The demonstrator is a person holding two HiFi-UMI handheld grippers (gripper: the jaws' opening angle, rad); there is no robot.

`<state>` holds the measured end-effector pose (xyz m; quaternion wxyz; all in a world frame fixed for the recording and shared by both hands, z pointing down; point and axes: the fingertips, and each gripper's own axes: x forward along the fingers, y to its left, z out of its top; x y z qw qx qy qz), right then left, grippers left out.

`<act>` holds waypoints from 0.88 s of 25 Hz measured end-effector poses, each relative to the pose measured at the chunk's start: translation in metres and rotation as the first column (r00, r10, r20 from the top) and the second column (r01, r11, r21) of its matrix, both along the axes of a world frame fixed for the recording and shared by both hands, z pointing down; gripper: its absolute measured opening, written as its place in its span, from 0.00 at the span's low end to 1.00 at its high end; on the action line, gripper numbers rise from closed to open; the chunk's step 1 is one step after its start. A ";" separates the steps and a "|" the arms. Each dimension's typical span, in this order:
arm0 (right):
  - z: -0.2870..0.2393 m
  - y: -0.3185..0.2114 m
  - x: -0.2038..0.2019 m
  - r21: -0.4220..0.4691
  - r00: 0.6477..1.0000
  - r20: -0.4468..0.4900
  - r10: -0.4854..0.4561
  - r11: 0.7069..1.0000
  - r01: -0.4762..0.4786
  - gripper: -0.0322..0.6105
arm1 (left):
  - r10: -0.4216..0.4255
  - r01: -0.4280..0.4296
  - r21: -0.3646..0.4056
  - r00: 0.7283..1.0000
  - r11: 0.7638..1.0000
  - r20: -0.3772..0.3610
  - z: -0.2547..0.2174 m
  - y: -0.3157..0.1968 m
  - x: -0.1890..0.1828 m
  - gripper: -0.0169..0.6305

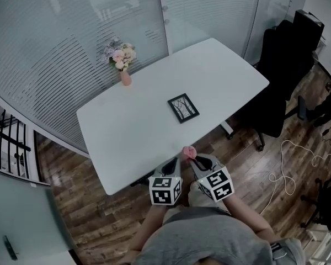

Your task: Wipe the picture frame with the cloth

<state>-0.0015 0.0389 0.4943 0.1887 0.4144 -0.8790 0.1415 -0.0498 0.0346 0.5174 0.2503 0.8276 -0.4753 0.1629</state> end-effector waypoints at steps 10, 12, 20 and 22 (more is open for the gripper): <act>-0.006 0.028 -0.010 0.027 0.999 0.006 0.033 0.999 -0.033 0.11 | 0.013 -0.013 0.015 1.000 1.000 -0.004 -0.005 0.030 -0.016 0.03; -0.006 0.030 -0.011 0.033 0.999 0.008 0.033 0.999 -0.033 0.11 | 0.015 -0.015 0.012 1.000 1.000 -0.007 -0.003 0.032 -0.016 0.03; -0.010 0.036 -0.009 0.041 0.999 0.014 0.036 0.998 -0.037 0.11 | 0.014 -0.014 0.009 1.000 1.000 -0.002 -0.004 0.036 -0.019 0.03; -0.010 0.037 -0.010 0.043 0.999 0.016 0.035 0.998 -0.036 0.11 | 0.012 -0.012 0.007 1.000 1.000 0.002 -0.003 0.037 -0.021 0.03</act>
